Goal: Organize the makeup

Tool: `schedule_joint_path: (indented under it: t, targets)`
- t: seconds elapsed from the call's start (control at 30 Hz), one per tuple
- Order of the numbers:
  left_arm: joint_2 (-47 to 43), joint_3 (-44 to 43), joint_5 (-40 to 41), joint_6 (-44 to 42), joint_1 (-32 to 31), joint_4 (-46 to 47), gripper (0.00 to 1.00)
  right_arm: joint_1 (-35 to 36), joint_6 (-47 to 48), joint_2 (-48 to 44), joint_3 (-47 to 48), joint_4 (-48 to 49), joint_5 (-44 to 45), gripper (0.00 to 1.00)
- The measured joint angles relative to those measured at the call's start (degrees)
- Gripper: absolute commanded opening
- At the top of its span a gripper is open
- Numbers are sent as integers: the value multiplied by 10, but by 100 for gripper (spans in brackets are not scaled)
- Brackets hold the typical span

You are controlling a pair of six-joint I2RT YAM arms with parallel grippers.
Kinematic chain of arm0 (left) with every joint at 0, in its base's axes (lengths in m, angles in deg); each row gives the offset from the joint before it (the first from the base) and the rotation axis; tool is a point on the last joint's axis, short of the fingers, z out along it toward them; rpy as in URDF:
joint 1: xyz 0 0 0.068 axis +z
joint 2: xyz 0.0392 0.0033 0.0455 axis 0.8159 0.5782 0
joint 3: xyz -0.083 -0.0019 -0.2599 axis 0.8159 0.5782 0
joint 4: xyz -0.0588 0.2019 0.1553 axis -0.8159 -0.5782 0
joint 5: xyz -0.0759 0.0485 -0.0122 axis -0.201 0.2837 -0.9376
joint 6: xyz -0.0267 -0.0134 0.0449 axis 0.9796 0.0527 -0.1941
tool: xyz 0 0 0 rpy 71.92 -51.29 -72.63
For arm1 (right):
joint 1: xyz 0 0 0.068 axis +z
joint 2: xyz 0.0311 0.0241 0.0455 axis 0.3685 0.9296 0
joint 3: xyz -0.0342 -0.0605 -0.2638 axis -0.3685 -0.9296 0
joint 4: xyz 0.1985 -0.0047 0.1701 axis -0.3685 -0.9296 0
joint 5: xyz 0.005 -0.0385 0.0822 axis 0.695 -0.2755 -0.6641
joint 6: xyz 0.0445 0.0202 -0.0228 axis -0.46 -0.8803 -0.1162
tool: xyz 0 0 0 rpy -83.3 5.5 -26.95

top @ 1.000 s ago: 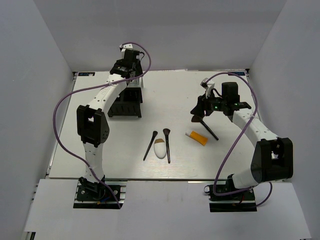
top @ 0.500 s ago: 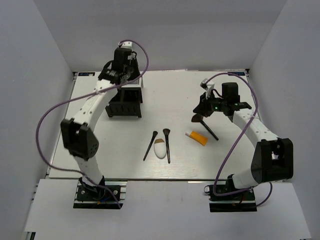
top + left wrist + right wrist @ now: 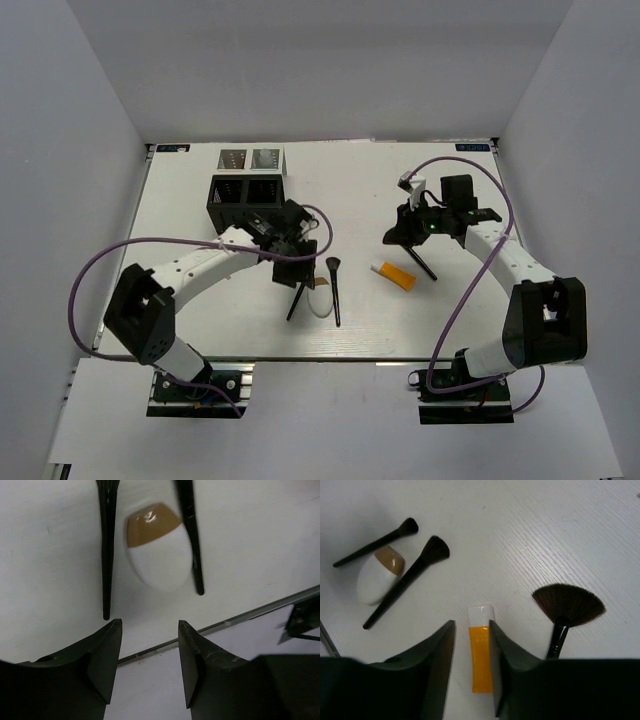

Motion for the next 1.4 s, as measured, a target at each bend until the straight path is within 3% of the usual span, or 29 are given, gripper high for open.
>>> schedule_joint_path:
  t: [0.17, 0.5, 0.9, 1.0, 1.07, 1.13, 1.27, 1.33, 1.4]
  targets:
    - [62, 23, 50, 26, -34, -15, 59, 0, 2, 0, -5, -14, 3, 27]
    - [144, 23, 111, 20, -30, 6, 53, 0, 5, -8, -23, -21, 11, 28]
    - [233, -62, 133, -21, -19, 5, 51, 0, 5, -11, -23, -21, 14, 29]
    - [245, -80, 133, -27, -18, 5, 32, 0, 5, -11, -23, -21, 14, 29]
    - [252, -89, 133, -30, -16, 5, 12, 0, 5, -11, -23, -21, 14, 29]
    - [252, -91, 134, -32, -15, 5, 2, 0, 5, -11, -23, -21, 15, 29]
    - [240, -82, 141, -36, -14, 13, 0, 0, 6, -11, -23, -21, 14, 34]
    - [223, -82, 151, -39, -12, 15, 0, 0, 7, -11, -23, -21, 14, 53]
    - [193, -94, 160, -44, -7, 14, 0, 0, 10, -11, -23, -21, 13, 56]
